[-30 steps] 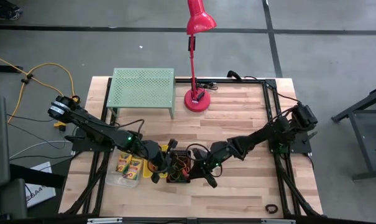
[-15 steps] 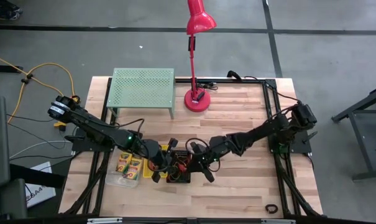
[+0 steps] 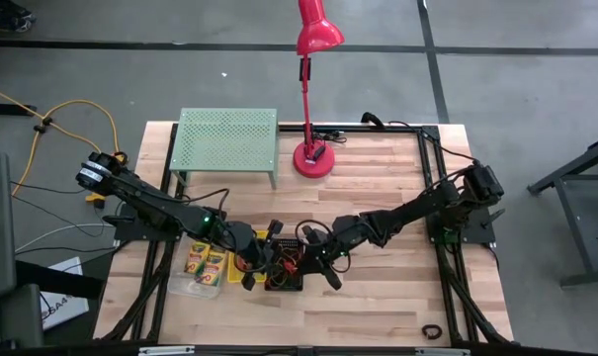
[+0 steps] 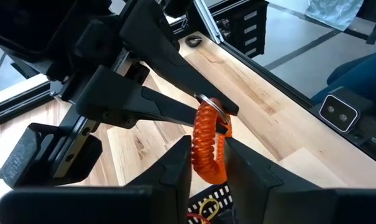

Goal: Pick & Place Office Desk Supplies
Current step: Put the orange spring keychain into the yellow bin

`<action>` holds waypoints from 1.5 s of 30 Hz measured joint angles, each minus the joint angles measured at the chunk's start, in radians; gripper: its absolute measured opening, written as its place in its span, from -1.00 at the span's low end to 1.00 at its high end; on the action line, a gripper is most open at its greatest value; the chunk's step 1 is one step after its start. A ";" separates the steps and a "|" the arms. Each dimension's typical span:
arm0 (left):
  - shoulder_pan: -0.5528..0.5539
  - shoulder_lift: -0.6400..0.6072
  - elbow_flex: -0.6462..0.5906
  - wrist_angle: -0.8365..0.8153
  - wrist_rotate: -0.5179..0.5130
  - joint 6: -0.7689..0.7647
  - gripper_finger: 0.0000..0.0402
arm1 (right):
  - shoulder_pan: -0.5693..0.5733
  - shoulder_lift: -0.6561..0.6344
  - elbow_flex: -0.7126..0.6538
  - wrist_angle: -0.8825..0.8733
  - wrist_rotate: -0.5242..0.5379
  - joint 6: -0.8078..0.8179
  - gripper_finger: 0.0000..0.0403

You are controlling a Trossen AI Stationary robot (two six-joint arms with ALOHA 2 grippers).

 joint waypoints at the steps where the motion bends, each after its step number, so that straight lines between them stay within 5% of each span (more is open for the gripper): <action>1: 0.000 0.000 0.000 0.000 0.000 0.000 -0.60 | 0.000 0.000 0.000 0.000 0.000 0.000 -0.92; 10: 0.000 0.000 0.000 0.000 0.000 0.019 -0.85 | 0.000 0.000 0.000 0.000 0.000 0.000 -0.92; 31: 0.000 0.000 0.000 -0.006 0.000 0.026 -0.87 | 0.000 -0.001 0.000 -0.009 0.002 0.033 -0.53; 45: -0.002 0.000 0.000 -0.024 0.003 -0.004 -0.87 | -0.015 -0.001 0.000 -0.133 0.022 -0.063 -0.47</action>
